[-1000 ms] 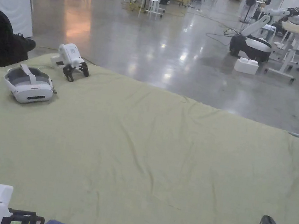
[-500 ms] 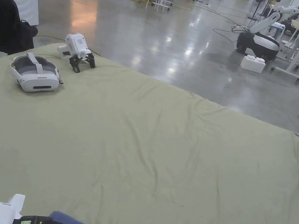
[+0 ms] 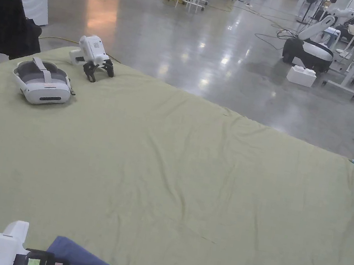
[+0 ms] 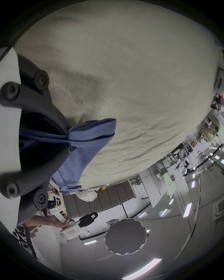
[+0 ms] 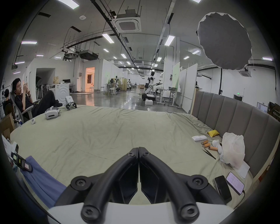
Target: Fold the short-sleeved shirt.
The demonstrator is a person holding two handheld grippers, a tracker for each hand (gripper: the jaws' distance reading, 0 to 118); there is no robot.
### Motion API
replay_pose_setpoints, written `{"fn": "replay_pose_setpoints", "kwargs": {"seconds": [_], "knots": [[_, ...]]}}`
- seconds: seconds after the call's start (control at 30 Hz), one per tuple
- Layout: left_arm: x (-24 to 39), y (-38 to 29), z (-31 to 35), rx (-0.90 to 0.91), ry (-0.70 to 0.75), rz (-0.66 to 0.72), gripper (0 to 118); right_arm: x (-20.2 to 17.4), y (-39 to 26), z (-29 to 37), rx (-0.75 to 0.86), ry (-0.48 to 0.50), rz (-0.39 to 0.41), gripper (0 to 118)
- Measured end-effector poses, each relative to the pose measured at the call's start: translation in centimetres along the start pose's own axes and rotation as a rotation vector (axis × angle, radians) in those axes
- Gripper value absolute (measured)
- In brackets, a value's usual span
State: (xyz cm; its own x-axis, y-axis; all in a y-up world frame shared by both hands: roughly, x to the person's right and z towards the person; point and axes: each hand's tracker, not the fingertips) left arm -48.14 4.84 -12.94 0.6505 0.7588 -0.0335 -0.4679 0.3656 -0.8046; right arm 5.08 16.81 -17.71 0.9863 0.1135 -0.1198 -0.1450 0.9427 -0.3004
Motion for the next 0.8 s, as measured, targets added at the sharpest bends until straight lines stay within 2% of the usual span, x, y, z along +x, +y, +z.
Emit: {"fn": "replay_pose_setpoints", "kwargs": {"seconds": [0.13,0.3,0.4,0.53,0.6,0.7,0.8], "knots": [[2.3,0.9,3.3,0.050,0.055,-0.039,2,0.3,0.0,0.0,0.002,-0.001,-0.002,0],[3.7,2.4,8.3,0.096,0.304,-0.075,2,0.4,-0.1,-0.1,0.004,0.008,0.009,0],[5.6,2.5,9.4,0.079,0.390,-0.110,2,0.4,-0.3,-0.3,0.000,0.015,0.007,0],[9.7,1.3,9.0,0.087,0.389,-0.120,2,0.2,-0.6,-0.4,-0.007,0.025,-0.001,0],[12.0,0.6,8.4,0.086,0.327,-0.168,2,0.1,-0.7,-0.5,-0.007,0.031,-0.005,0],[15.3,-0.8,6.5,0.078,0.215,-0.160,2,0.0,-0.8,-0.5,-0.007,0.037,-0.002,0],[17.7,-1.9,3.8,0.034,0.175,-0.200,2,0.1,-1.0,-0.4,-0.013,0.041,-0.001,0]]}}
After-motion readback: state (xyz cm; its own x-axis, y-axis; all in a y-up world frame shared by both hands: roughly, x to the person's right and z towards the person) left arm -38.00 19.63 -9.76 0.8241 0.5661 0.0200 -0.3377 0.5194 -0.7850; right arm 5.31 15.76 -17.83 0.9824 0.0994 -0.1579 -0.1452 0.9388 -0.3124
